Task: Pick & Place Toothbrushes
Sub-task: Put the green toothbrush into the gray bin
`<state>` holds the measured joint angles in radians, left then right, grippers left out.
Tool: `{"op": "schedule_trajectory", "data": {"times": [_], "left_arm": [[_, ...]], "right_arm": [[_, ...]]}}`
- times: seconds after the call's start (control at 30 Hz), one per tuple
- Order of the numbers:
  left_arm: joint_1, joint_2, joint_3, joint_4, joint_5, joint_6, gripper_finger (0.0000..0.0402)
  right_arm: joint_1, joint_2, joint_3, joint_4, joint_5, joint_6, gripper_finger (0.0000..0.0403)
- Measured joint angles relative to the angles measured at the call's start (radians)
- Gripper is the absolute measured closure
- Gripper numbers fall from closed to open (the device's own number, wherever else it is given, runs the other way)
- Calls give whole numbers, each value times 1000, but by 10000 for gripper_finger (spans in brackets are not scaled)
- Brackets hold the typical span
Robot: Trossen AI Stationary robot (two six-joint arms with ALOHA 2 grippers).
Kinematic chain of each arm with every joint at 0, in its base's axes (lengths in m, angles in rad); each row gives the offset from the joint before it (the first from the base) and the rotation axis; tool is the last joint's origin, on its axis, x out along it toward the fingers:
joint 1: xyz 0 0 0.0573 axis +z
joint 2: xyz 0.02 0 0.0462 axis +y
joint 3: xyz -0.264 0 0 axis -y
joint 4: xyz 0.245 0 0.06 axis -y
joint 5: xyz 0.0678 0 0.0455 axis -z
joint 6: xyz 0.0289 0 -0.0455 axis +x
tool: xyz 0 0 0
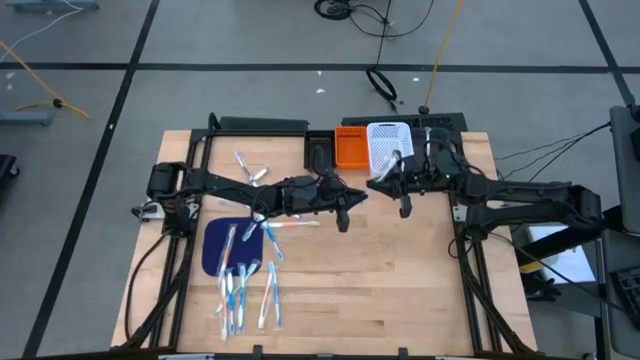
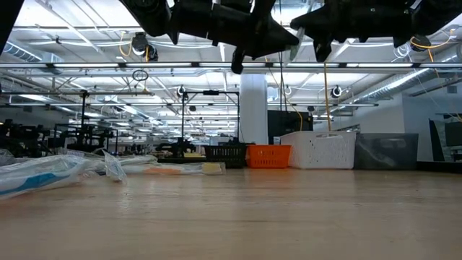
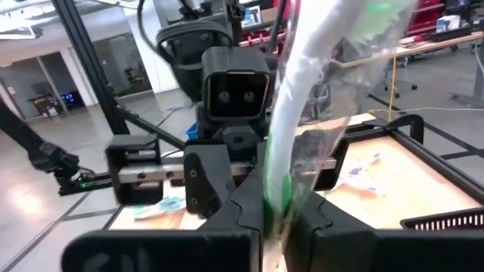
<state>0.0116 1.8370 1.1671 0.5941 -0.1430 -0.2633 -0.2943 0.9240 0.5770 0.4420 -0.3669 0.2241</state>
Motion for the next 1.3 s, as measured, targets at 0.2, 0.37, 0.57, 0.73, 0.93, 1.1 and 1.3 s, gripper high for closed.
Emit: {"op": "schedule_trajectory", "data": {"times": [0.2,0.37,0.57,0.73,0.93,1.1,1.3], "left_arm": [[0,0,0,0,24,18,356],[0,0,0,2,24,23,356],[0,-1,0,2,28,23,355],[0,-1,0,1,29,22,355],[0,-1,0,1,29,19,355],[0,-1,0,1,29,18,355],[0,-1,0,0,29,17,355]], "right_arm": [[0,-90,0,-118,1,-8,394],[0,-181,0,-272,91,-33,394],[-12,-264,0,-427,279,-54,394],[-50,-308,0,-565,462,-54,394],[-121,-323,0,-590,527,-60,394],[-197,-324,0,-646,527,-57,394],[-313,-336,0,-728,526,-69,394]]}}
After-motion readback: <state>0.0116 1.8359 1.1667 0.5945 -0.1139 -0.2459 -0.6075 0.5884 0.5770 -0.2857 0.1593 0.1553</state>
